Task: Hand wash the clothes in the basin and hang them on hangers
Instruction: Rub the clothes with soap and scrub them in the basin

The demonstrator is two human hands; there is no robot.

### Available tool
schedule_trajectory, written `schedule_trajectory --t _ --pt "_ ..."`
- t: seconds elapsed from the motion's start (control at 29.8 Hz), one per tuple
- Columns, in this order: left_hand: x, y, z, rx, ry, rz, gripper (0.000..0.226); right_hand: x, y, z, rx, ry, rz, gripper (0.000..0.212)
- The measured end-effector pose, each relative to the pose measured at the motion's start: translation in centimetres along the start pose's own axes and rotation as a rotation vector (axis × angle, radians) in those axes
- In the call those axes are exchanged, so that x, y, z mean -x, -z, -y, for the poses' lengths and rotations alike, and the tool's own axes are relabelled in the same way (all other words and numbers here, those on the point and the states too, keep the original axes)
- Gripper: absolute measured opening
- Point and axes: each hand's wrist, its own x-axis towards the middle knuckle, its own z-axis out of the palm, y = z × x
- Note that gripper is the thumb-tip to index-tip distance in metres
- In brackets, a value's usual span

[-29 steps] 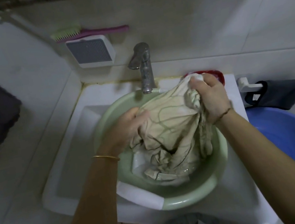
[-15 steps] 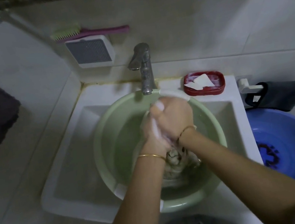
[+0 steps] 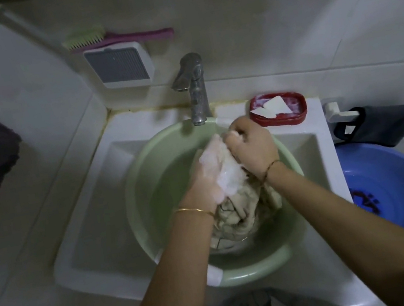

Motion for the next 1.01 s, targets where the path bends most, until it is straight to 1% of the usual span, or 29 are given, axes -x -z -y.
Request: schedule_trajectory --t 0.03,0.07,0.1,0.13,0.17,0.2,0.24,0.27,0.34,0.37,0.4,0.47,0.5,0.54,0.57,0.6,0.64,0.71,0.74,0.77,0.84,0.87,0.94,0.97,1.01 --pt "-0.2 0.5 -0.6 -0.078 -0.033 -0.021 0.034 -0.1 0.8 0.0 -0.236 -0.097 0.142 0.022" --pt "-0.4 1.3 -1.5 -0.119 -0.053 -0.008 0.045 -0.2 1.4 -0.3 -0.445 -0.179 0.339 0.032" --pt "-0.5 1.9 -2.2 -0.106 -0.071 0.013 0.054 0.0 1.8 -0.6 -0.526 -0.229 0.537 0.038" --pt "-0.4 2.5 -2.9 -0.123 -0.113 0.039 0.057 0.3 2.2 -0.7 -0.482 -0.236 0.698 0.038" --pt "-0.4 2.8 -3.1 -0.152 -0.162 0.081 0.060 0.5 2.6 -0.6 -0.380 -0.210 0.825 0.033" --pt "-0.6 3.5 -3.3 -0.213 -0.199 0.151 0.066 0.5 2.9 -0.6 -0.286 -0.156 0.860 0.026" --pt "-0.3 3.8 -3.4 -0.286 -0.263 0.209 0.070 0.3 3.1 -0.7 -0.254 -0.135 0.828 0.020" --pt "0.1 4.3 -3.3 -0.323 -0.290 0.269 0.069 0.0 3.1 -0.8 -0.263 -0.132 0.754 0.015" --pt "1.0 4.5 -3.5 -0.346 -0.327 0.295 0.052 -0.4 3.2 -1.1 -0.302 -0.126 0.594 0.008" --pt "0.8 4.7 -3.6 -0.397 -0.345 0.284 0.049 -0.6 3.4 -1.1 -0.297 -0.104 0.529 0.008" --pt "0.6 5.0 -3.6 -0.482 -0.341 0.273 0.056 -0.7 3.5 -1.1 -0.288 -0.084 0.487 0.009" --pt "0.1 5.4 -3.8 -0.733 -0.266 0.332 0.078 -0.6 3.7 -0.8 -0.392 -0.080 0.447 0.013" --pt "-0.1 5.5 -3.7 -0.880 -0.219 0.357 0.082 -0.4 3.6 -0.6 -0.456 -0.085 0.411 0.014" --pt "-0.4 5.8 -3.6 -1.033 -0.182 0.364 0.079 -0.4 3.5 -0.5 -0.510 -0.091 0.359 0.015" --pt "-0.6 6.0 -3.4 -1.156 -0.149 0.353 0.070 -0.4 3.5 -0.4 -0.565 -0.117 0.300 0.015" --pt "-0.6 6.1 -3.3 -1.251 -0.133 0.318 0.057 -0.4 3.5 -0.4 -0.623 -0.155 0.247 0.015" --pt "-0.8 6.3 -3.0 -1.286 -0.123 0.289 0.047 -0.5 3.6 -0.5 -0.678 -0.196 0.199 0.016" --pt "-0.8 6.9 -2.6 -1.216 -0.129 0.240 0.040 -0.7 3.7 -1.0 -0.738 -0.246 0.111 0.016" --pt "-0.7 7.1 -2.4 -1.136 -0.144 0.221 0.041 -0.8 3.7 -1.4 -0.756 -0.269 0.068 0.015" --pt "-0.8 7.2 -2.2 -1.020 -0.161 0.201 0.043 -1.0 3.7 -1.9 -0.777 -0.305 0.025 0.014" --pt "-0.7 7.0 -1.8 -0.682 -0.195 0.134 0.042 -1.3 3.5 -2.5 -0.809 -0.382 -0.070 0.013" --pt "-0.1 6.4 -1.7 -0.490 -0.196 0.102 0.036 -1.5 3.4 -2.9 -0.789 -0.405 -0.131 0.012" --pt "1.0 5.1 -1.8 -0.151 -0.189 0.098 0.023 -1.4 3.1 -2.9 -0.648 -0.380 -0.235 0.012" --pt "1.3 4.4 -1.7 -0.047 -0.152 0.087 0.028 -1.1 2.8 -2.5 -0.569 -0.333 -0.237 0.014" --pt "1.4 3.8 -1.7 0.021 -0.120 0.071 0.036 -0.5 2.4 -1.8 -0.516 -0.275 -0.205 0.019"
